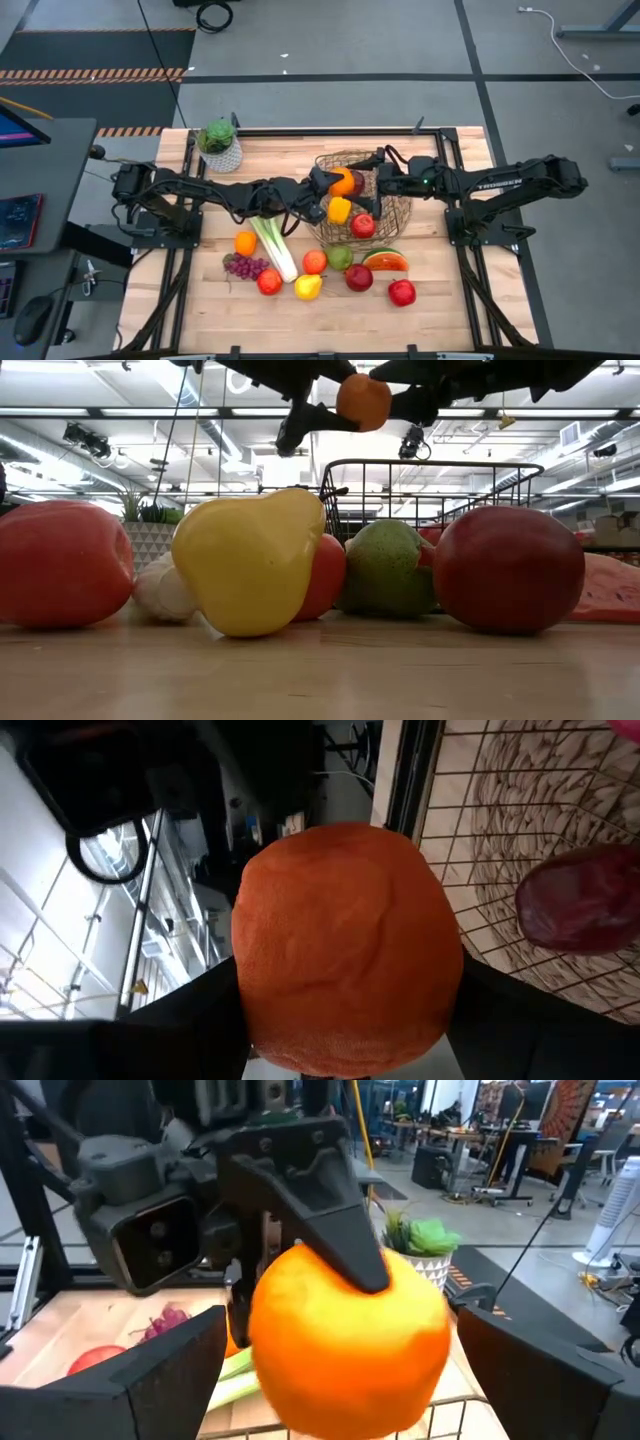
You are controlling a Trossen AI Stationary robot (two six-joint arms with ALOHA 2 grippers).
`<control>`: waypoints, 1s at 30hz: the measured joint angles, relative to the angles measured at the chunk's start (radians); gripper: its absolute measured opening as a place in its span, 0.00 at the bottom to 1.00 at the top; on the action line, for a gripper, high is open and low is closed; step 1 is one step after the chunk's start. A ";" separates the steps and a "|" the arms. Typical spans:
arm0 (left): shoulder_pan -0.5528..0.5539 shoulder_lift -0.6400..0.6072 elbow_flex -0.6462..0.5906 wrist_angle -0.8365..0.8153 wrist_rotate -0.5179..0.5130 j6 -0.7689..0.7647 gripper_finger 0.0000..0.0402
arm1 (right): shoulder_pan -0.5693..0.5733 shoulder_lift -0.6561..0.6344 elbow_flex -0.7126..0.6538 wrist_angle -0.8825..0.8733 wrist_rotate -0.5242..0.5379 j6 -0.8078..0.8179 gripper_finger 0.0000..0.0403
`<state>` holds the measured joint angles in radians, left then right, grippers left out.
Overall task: Build produce basket
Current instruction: Put the orange into the brown wire basket
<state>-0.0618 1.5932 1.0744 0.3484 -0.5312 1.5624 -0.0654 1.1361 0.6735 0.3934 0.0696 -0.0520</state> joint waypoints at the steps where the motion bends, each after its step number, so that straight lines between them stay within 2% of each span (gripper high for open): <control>1: -0.004 0.000 0.000 0.000 0.000 0.013 0.68 | 0.000 0.005 0.000 0.005 0.000 0.006 0.99; 10: -0.025 0.000 0.000 0.042 0.007 0.126 0.68 | 0.000 0.052 0.000 0.066 -0.021 0.025 0.99; 19: -0.026 0.000 0.000 0.042 0.077 0.200 0.68 | 0.000 0.077 0.000 0.100 -0.071 0.034 0.96; 25: -0.028 0.000 0.000 0.039 0.132 0.125 0.80 | 0.000 0.074 0.000 0.100 -0.069 0.035 0.88; 30: -0.028 0.000 0.000 0.042 0.181 0.061 0.90 | 0.000 0.074 0.000 0.097 -0.068 0.035 0.87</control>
<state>-0.0902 1.5932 1.0743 0.3902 -0.3506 1.6229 -0.0658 1.2098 0.6739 0.4904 0.0021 -0.0170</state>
